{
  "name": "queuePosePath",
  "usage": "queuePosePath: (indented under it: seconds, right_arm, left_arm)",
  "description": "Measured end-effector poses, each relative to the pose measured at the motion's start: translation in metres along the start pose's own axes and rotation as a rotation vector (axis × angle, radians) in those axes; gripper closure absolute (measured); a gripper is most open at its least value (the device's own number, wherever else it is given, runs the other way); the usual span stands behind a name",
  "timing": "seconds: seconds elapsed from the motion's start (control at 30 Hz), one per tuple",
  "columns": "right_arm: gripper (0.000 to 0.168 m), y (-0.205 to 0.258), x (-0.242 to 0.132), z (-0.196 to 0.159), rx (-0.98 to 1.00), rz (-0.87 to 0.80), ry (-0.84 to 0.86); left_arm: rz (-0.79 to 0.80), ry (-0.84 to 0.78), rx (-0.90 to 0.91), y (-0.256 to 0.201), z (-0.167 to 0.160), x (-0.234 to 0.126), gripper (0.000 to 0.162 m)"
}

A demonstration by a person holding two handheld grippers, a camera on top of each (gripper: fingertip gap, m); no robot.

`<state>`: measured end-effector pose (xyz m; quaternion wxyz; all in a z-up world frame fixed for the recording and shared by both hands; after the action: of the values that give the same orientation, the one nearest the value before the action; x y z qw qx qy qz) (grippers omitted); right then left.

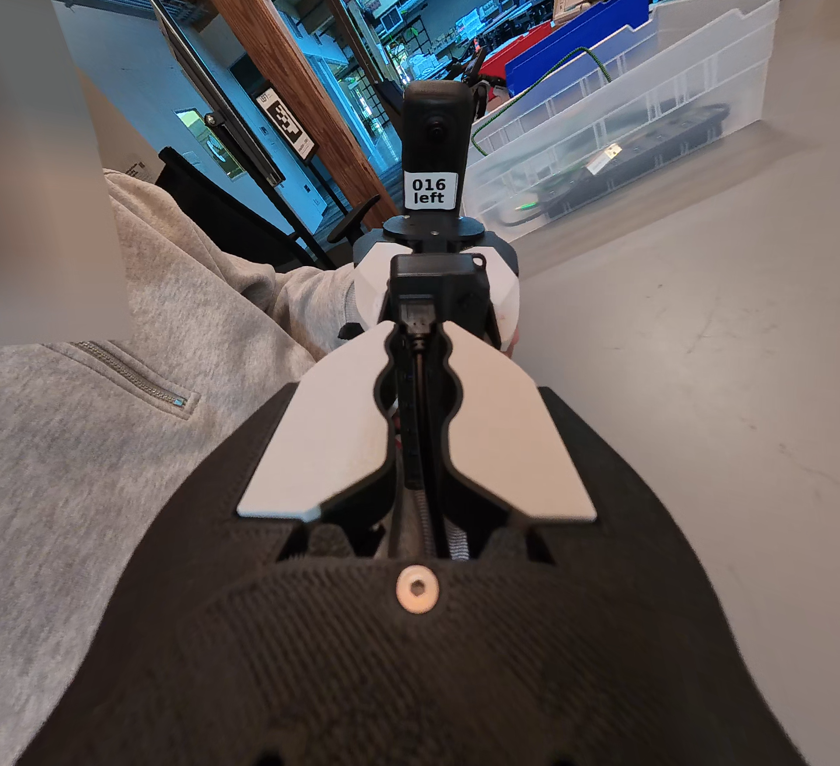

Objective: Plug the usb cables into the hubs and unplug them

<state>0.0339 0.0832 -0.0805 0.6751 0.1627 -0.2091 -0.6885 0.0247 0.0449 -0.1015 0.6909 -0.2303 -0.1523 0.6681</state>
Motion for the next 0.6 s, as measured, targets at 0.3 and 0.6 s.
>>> queuePosePath:
  seconds: [0.3, 0.6]
  right_arm:
    - [0.154, 0.0, 0.001, -0.001, -0.01, -0.003, 0.015]
    - [0.153, 0.0, 0.001, -0.004, -0.008, -0.022, 0.028]
  left_arm:
    - [0.0, -0.011, 0.013, 0.0, 0.002, -0.003, 0.103]
    - [0.025, 0.078, 0.038, 0.0, -0.008, 0.001, 0.104]
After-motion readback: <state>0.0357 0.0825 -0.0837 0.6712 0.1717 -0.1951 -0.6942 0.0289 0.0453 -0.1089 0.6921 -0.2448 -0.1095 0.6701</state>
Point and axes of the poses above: each gripper's, where its closed fingertips meet, x out along the fingers, z out of its top, y = z × x across the jaws, the point moved 2 cm from there along -x, back along the fingers, and after that the axes turned 14 degrees about z, right-handed, at the moved point
